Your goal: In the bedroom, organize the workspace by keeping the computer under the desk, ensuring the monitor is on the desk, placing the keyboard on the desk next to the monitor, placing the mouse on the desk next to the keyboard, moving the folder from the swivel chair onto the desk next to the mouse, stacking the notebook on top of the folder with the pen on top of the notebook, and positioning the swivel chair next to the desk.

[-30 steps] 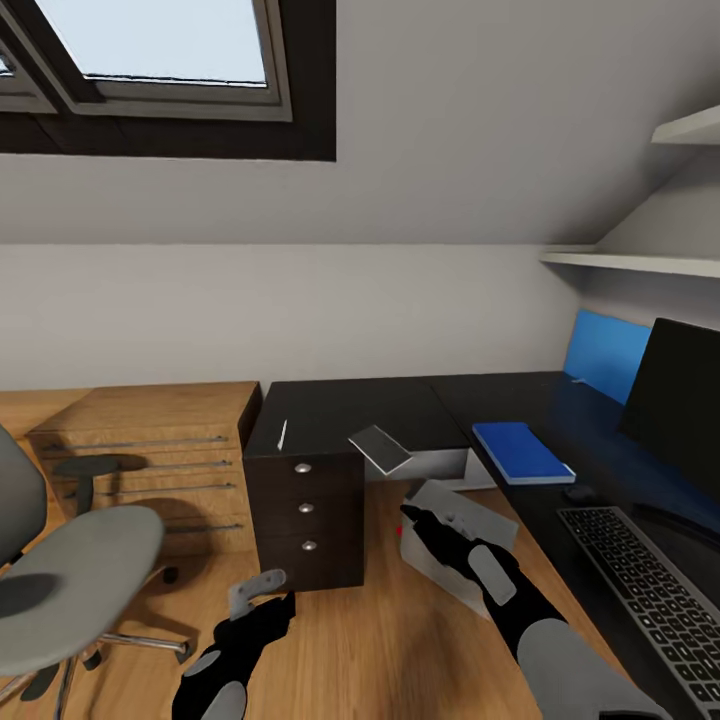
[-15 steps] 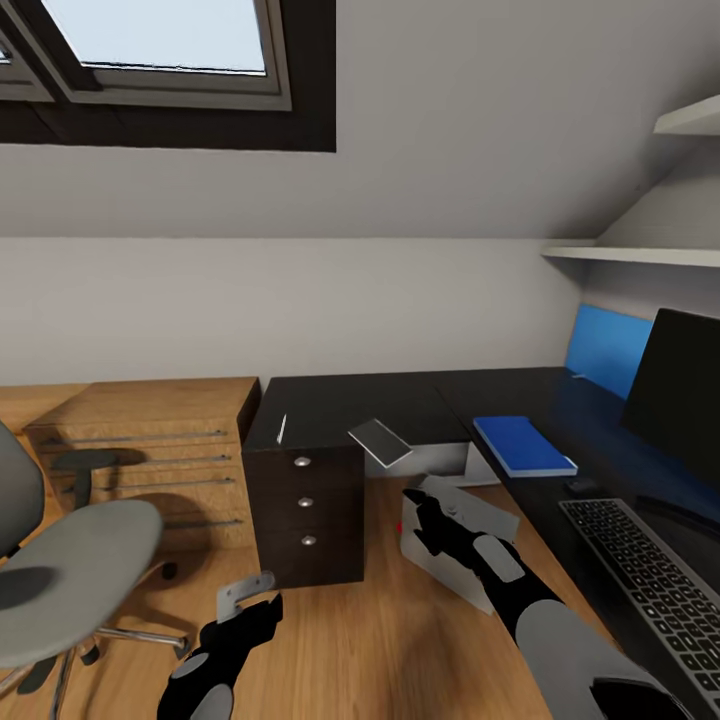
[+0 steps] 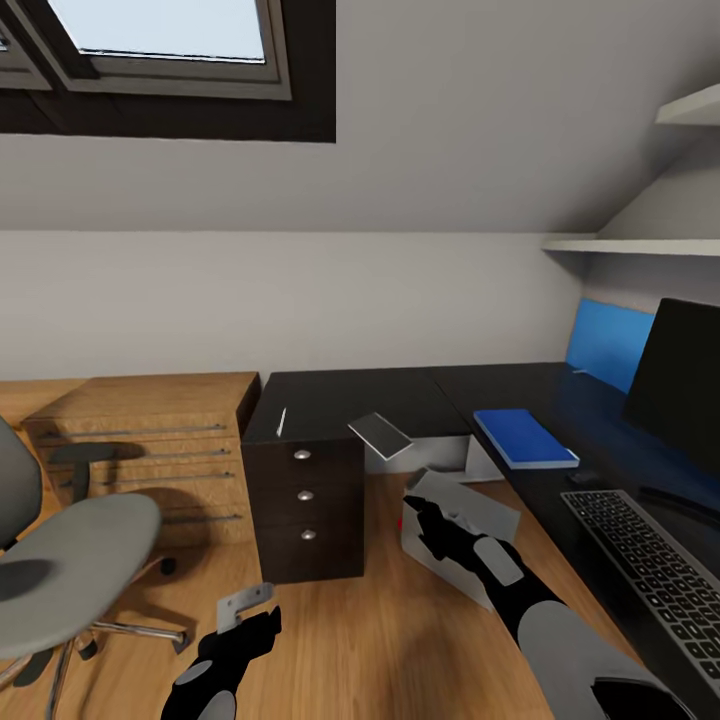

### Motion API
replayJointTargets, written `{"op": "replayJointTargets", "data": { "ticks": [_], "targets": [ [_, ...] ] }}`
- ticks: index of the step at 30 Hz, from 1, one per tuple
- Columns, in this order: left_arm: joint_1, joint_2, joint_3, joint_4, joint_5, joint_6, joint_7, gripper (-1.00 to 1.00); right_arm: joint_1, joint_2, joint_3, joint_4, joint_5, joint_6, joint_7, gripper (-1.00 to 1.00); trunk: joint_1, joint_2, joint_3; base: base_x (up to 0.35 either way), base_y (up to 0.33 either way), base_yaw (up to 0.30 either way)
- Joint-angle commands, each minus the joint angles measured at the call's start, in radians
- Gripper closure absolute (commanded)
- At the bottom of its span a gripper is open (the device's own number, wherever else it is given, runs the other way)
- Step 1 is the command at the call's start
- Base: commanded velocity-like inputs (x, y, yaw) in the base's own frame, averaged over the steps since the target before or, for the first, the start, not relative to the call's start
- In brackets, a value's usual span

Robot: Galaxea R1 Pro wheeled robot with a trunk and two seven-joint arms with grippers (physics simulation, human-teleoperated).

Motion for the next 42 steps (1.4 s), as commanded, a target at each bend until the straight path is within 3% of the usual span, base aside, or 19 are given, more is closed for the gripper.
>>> {"op": "replayJointTargets", "data": {
  "ticks": [1, 8, 15, 26, 32, 36, 42],
  "targets": [
    [-0.001, 0.001, -0.002, -0.001, 0.005, 0.002, 0.007, -1.00, -0.001, 0.000, -0.008, 0.000, 0.012, 0.007, 0.002, -1.00, 0.004, -0.008, -0.004, 0.000, 0.000, 0.000],
    [-0.001, 0.001, -0.002, 0.000, 0.005, 0.002, 0.008, -1.00, -0.001, -0.008, -0.008, 0.001, 0.030, 0.007, 0.028, -1.00, 0.031, -0.057, -0.026, 0.000, 0.000, 0.000],
    [-0.001, 0.001, -0.003, 0.000, 0.005, 0.002, 0.009, -1.00, -0.001, -0.031, -0.007, 0.005, 0.040, 0.007, 0.101, -1.00, 0.058, -0.106, -0.048, 0.000, 0.000, 0.000],
    [-0.001, 0.001, -0.006, 0.001, 0.004, 0.002, 0.008, -1.00, 0.002, -0.062, -0.007, 0.006, 0.049, 0.007, 0.287, -1.00, 0.100, -0.183, -0.083, 0.000, 0.000, 0.000],
    [-0.001, 0.001, -0.007, 0.001, 0.004, 0.002, 0.006, -1.00, 0.002, -0.067, -0.009, 0.029, 0.098, 0.007, 0.392, -1.00, 0.119, -0.218, -0.098, 0.000, 0.000, 0.000],
    [-0.001, 0.001, -0.007, 0.000, 0.004, 0.002, 0.004, -1.00, 0.002, -0.066, -0.009, 0.032, 0.101, 0.005, 0.398, -1.00, 0.119, -0.218, -0.098, 0.000, 0.000, 0.000],
    [-0.001, 0.002, -0.006, 0.001, 0.004, 0.001, 0.003, -1.00, 0.002, -0.061, -0.009, 0.033, 0.100, -0.057, 0.395, -1.00, 0.119, -0.218, -0.098, 0.050, 0.027, 0.000]
  ]
}}
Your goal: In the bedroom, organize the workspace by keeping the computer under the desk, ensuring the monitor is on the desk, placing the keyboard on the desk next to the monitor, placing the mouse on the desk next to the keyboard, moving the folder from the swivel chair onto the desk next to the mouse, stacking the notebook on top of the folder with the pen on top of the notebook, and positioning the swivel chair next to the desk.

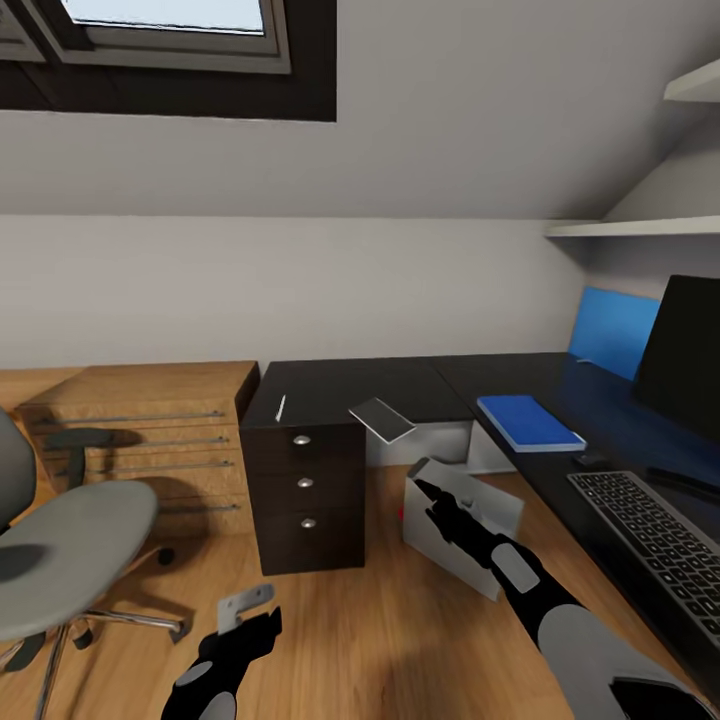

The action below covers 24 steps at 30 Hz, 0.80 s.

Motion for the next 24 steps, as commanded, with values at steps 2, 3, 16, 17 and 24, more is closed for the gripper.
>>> {"op": "replayJointTargets", "data": {
  "ticks": [2, 3, 16, 17, 24],
  "targets": [
    [-0.001, 0.001, -0.002, -0.002, 0.005, 0.002, 0.007, -1.00, -0.001, 0.002, -0.003, 0.000, -0.005, -0.001, -0.001, -1.00, 0.000, -0.001, -0.001, 0.221, 0.097, 0.000],
    [-0.001, 0.001, -0.002, -0.002, 0.005, 0.002, 0.007, -1.00, -0.001, 0.003, -0.004, 0.000, -0.008, -0.004, -0.009, -1.00, 0.000, -0.001, -0.001, 0.255, 0.100, 0.000],
    [-0.001, 0.002, -0.002, -0.002, 0.005, 0.002, 0.007, -1.00, -0.001, 0.010, -0.007, -0.002, -0.016, -0.007, -0.055, -1.00, 0.000, -0.001, -0.001, 0.273, 0.081, 0.000],
    [-0.001, 0.002, -0.002, -0.002, 0.005, 0.002, 0.007, -1.00, -0.001, 0.011, -0.007, -0.002, -0.016, -0.007, -0.055, -1.00, 0.000, -0.001, -0.001, 0.213, 0.021, 0.000],
    [-0.001, 0.003, -0.002, -0.002, 0.004, 0.001, 0.008, -1.00, -0.001, 0.013, -0.007, -0.003, -0.015, -0.006, -0.057, -1.00, 0.000, -0.001, -0.001, 0.226, 0.008, 0.000]
  ]
}}
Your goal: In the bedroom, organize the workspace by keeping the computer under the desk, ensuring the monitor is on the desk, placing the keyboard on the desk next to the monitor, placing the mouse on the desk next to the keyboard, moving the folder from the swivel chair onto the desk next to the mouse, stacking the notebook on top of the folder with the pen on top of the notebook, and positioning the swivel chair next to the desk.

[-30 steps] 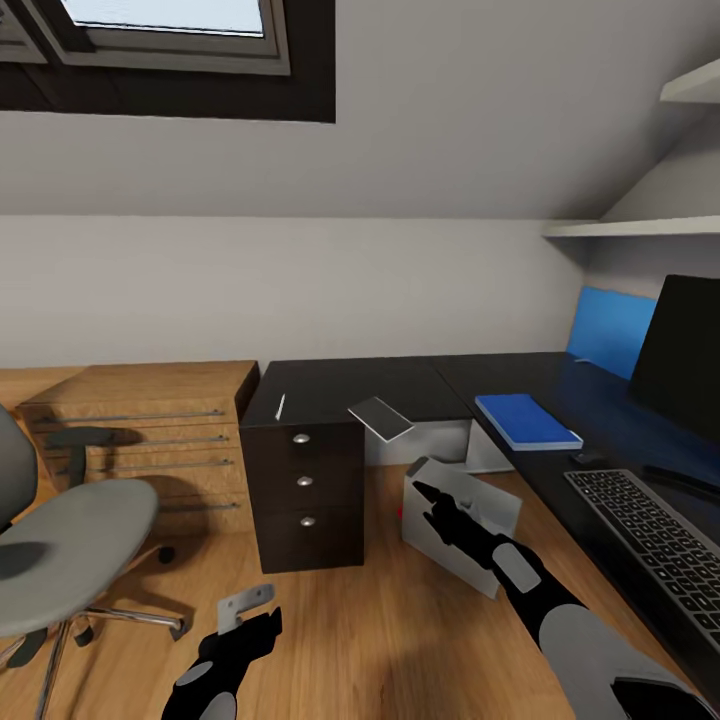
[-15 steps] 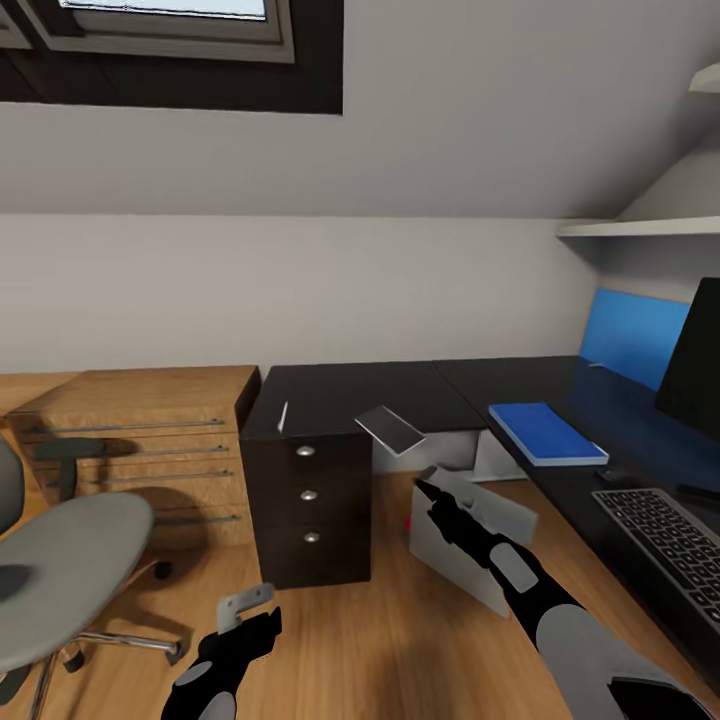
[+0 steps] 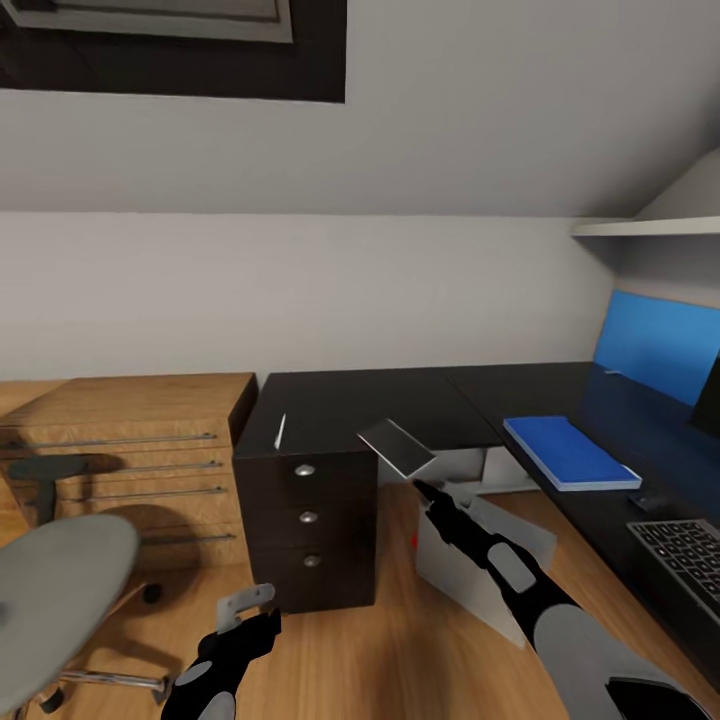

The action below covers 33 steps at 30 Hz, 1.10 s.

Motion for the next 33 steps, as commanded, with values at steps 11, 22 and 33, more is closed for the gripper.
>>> {"op": "replayJointTargets", "data": {
  "ticks": [11, 22, 33],
  "targets": [
    [-0.001, 0.001, -0.002, -0.001, 0.006, -0.012, 0.006, -1.00, -0.001, 0.000, -0.007, -0.001, -0.007, 0.013, 0.001, -1.00, 0.000, 0.000, -0.001, 0.258, 0.001, 0.000],
    [-0.001, 0.001, -0.002, -0.001, 0.006, -0.012, 0.007, -1.00, -0.001, -0.002, -0.008, -0.001, -0.006, 0.013, 0.001, -1.00, 0.000, 0.000, -0.001, 0.033, 0.000, 0.000],
    [-0.001, 0.000, -0.003, -0.004, 0.005, -0.011, 0.006, -1.00, -0.001, -0.003, -0.011, -0.001, -0.005, 0.009, 0.000, -1.00, 0.000, 0.000, -0.001, 0.036, 0.000, 0.000]
  ]
}}
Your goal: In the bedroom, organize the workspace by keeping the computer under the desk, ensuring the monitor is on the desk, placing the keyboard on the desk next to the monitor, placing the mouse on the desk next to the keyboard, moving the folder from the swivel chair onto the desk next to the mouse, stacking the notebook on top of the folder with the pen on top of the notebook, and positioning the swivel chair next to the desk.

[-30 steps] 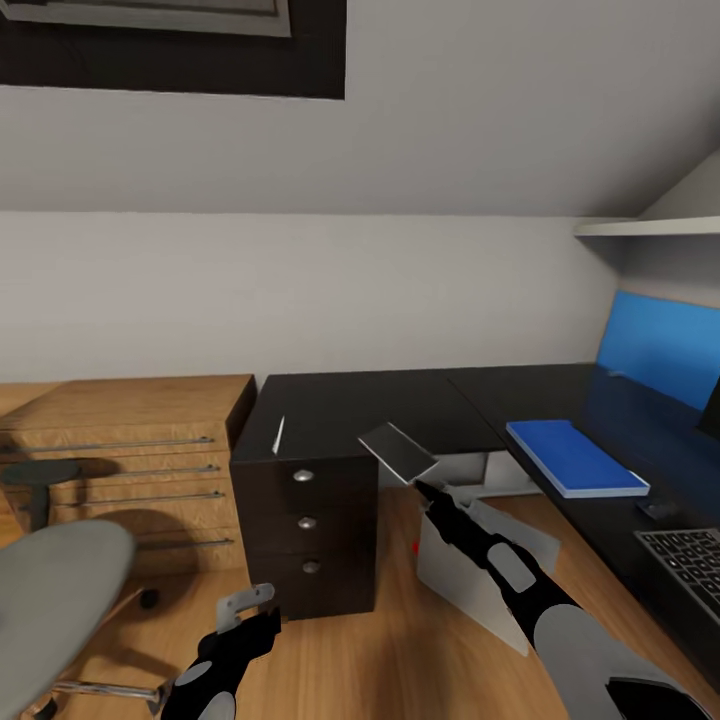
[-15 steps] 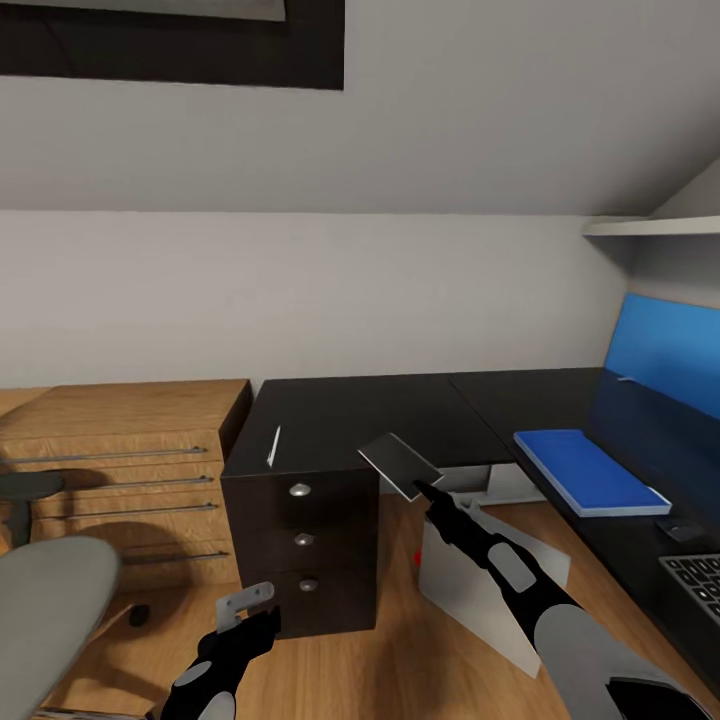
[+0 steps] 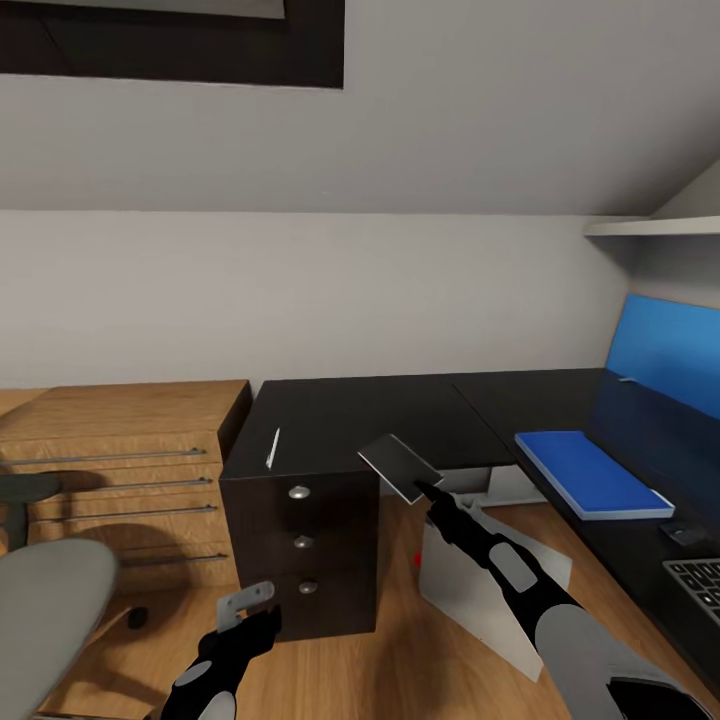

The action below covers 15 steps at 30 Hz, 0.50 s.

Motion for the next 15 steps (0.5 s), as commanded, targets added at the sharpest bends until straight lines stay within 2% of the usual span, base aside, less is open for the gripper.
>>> {"op": "replayJointTargets", "data": {
  "ticks": [1, 4, 15],
  "targets": [
    [-0.001, 0.001, -0.002, -0.004, 0.005, 0.003, 0.007, -1.00, -0.001, 0.000, -0.004, 0.000, -0.008, 0.009, 0.001, -1.00, 0.000, -0.001, -0.001, 0.021, 0.000, 0.000],
    [-0.001, 0.001, -0.002, -0.011, 0.005, 0.003, 0.007, -1.00, -0.001, 0.000, -0.004, 0.000, -0.007, 0.008, 0.001, -1.00, 0.000, -0.001, -0.001, 0.012, 0.000, 0.000],
    [-0.001, 0.000, -0.002, -0.017, 0.006, 0.003, 0.007, -1.00, -0.001, -0.001, -0.005, 0.000, -0.007, 0.008, 0.001, -1.00, 0.042, -0.078, -0.036, 0.002, 0.000, 0.000]
  ]
}}
